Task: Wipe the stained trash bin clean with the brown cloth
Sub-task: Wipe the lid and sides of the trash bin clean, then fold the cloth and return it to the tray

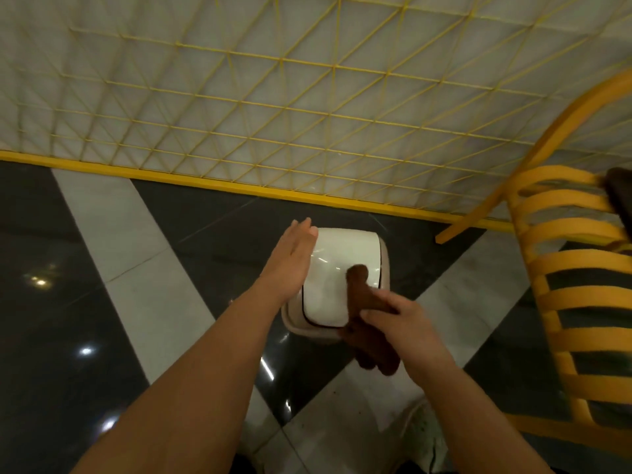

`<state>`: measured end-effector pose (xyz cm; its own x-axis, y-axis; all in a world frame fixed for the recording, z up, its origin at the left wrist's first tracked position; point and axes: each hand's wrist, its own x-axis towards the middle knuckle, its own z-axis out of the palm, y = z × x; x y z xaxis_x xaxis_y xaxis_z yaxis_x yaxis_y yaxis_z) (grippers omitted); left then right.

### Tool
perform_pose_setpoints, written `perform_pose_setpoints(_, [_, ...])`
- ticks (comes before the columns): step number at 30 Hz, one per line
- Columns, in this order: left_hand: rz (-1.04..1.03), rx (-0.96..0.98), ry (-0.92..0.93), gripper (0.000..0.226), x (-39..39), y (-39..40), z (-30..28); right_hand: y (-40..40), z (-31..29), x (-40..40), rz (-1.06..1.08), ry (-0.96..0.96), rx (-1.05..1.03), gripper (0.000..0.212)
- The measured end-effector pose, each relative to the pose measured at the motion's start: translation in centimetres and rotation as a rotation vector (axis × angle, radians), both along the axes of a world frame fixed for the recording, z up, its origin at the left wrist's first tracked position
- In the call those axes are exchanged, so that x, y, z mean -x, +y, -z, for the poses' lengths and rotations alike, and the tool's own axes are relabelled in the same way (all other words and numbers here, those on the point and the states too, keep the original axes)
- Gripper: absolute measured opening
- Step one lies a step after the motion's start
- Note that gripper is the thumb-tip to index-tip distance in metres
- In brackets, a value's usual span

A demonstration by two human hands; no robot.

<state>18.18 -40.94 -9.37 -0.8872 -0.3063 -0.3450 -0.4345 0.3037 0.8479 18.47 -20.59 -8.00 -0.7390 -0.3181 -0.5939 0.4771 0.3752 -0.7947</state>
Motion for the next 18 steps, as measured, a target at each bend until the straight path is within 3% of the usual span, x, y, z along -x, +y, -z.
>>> perform_pose_setpoints(2, [-0.206, -0.299, -0.063, 0.047, -1.5, 1.2, -1.5, 0.7, -1.2, 0.1, 0.118, -0.059, 0.171, 0.033])
perform_pose_setpoints(4, [-0.163, -0.559, -0.119, 0.052, -4.1, 2.7, -2.5, 0.7, -2.4, -0.3, 0.159, -0.104, 0.327, 0.029])
perform_pose_setpoints(7, [-0.001, -0.683, -0.124, 0.069, -6.9, 4.9, -3.5, 0.5, -3.6, -1.3, 0.088, -0.136, 0.474, 0.030])
perform_pose_setpoints(9, [-0.017, -0.739, -0.125, 0.073, -7.7, 5.6, -4.1, 0.4, -4.3, -1.8, 0.106, -0.118, 0.519, 0.030])
perform_pose_setpoints(14, [-0.133, -0.866, -0.059, 0.058, -8.5, 5.6, -5.7, 1.0, -5.2, -2.3, 0.356, 0.089, 0.437, 0.031])
perform_pose_setpoints(18, [-0.182, -0.982, -0.038, 0.043, -8.7, 5.9, -7.2, 1.1, -5.8, -2.7, 0.381, 0.231, 0.275, 0.033])
